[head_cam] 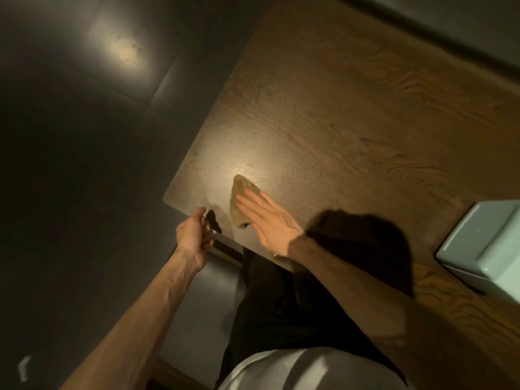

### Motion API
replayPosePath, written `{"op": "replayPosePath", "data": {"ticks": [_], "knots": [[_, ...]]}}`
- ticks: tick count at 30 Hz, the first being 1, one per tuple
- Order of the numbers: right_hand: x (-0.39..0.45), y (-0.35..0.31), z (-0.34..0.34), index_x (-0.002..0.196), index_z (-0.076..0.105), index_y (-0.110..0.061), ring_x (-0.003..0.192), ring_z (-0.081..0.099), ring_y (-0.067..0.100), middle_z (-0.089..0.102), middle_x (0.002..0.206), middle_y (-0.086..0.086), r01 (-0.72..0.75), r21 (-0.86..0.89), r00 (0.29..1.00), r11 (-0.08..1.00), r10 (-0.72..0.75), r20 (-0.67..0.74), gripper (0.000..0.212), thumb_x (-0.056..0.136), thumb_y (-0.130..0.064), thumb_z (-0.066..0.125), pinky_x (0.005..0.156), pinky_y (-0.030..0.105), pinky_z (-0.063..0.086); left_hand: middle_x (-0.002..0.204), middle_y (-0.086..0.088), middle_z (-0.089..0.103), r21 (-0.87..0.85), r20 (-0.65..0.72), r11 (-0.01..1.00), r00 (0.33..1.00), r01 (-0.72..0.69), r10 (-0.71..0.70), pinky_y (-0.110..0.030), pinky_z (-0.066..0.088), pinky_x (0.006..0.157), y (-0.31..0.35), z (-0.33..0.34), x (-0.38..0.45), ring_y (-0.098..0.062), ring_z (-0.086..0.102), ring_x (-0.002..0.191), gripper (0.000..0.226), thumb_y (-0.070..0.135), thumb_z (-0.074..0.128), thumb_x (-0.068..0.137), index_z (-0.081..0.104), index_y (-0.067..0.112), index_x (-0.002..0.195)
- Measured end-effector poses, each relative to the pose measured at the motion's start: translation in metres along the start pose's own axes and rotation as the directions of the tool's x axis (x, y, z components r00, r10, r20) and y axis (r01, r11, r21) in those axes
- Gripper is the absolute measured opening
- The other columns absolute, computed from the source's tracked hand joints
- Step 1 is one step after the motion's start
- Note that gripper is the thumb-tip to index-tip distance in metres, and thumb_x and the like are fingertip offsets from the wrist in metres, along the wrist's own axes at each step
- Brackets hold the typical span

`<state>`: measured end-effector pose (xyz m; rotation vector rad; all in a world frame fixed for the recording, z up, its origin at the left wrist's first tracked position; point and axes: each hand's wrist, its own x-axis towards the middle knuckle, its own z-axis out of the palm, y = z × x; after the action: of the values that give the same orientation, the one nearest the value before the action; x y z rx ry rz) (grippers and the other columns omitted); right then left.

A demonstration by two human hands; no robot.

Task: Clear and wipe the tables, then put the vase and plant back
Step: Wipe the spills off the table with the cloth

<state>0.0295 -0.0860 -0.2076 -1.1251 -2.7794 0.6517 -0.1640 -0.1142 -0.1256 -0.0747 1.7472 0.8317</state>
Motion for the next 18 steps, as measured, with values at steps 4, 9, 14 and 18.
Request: {"op": "replayPosePath", "data": {"ticks": [4, 9, 14, 18], "knots": [[-0.032, 0.058, -0.025, 0.145, 0.048, -0.006, 0.15, 0.03, 0.027, 0.042, 0.156, 0.011, -0.361, 0.055, 0.894, 0.931, 0.362, -0.263, 0.062, 0.085, -0.001, 0.06, 0.124, 0.054, 0.018, 0.052, 0.004, 0.033, 0.089, 0.067, 0.996, 0.998, -0.007, 0.001, -0.024, 0.023, 0.044, -0.002, 0.022, -0.013, -0.011, 0.025, 0.043, 0.046, 0.027, 0.051, 0.098, 0.04, 0.025, 0.053], [-0.024, 0.033, -0.026, 0.152, 0.037, -0.005, 0.154, 0.018, 0.03, 0.031, 0.162, 0.012, -0.625, 0.219, 0.69, 0.749, 0.662, -0.294, 0.055, 0.098, -0.012, 0.048, 0.126, 0.049, 0.014, 0.048, 0.004, 0.035, 0.074, 0.194, 0.997, 0.981, 0.013, -0.027, -0.02, 0.025, 0.038, -0.007, 0.05, -0.027, -0.01, 0.028, 0.042, 0.046, 0.025, 0.052, 0.099, 0.039, 0.022, 0.055], [-0.02, -0.032, -0.007, 0.143, 0.052, -0.011, 0.155, 0.014, 0.022, 0.032, 0.162, 0.005, -0.229, 0.182, 0.965, 0.956, 0.247, -0.084, 0.055, 0.087, -0.013, 0.055, 0.127, 0.043, 0.006, 0.048, 0.003, 0.039, 0.044, 0.358, 0.993, 0.926, 0.108, -0.116, -0.016, 0.018, 0.028, -0.002, 0.045, -0.032, -0.006, 0.031, 0.035, 0.047, 0.03, 0.057, 0.098, 0.043, 0.019, 0.055], [-0.028, 0.0, -0.024, 0.15, 0.042, -0.013, 0.155, 0.01, 0.018, 0.028, 0.164, 0.003, -0.136, 0.191, 0.99, 0.972, 0.142, -0.02, 0.072, 0.083, 0.008, 0.058, 0.127, 0.04, 0.007, 0.039, 0.005, 0.031, 0.045, 0.451, 0.993, 0.885, 0.111, -0.12, -0.017, 0.014, 0.031, 0.005, 0.041, -0.037, -0.006, 0.026, 0.028, 0.054, 0.033, 0.055, 0.099, 0.039, 0.018, 0.05]]}}
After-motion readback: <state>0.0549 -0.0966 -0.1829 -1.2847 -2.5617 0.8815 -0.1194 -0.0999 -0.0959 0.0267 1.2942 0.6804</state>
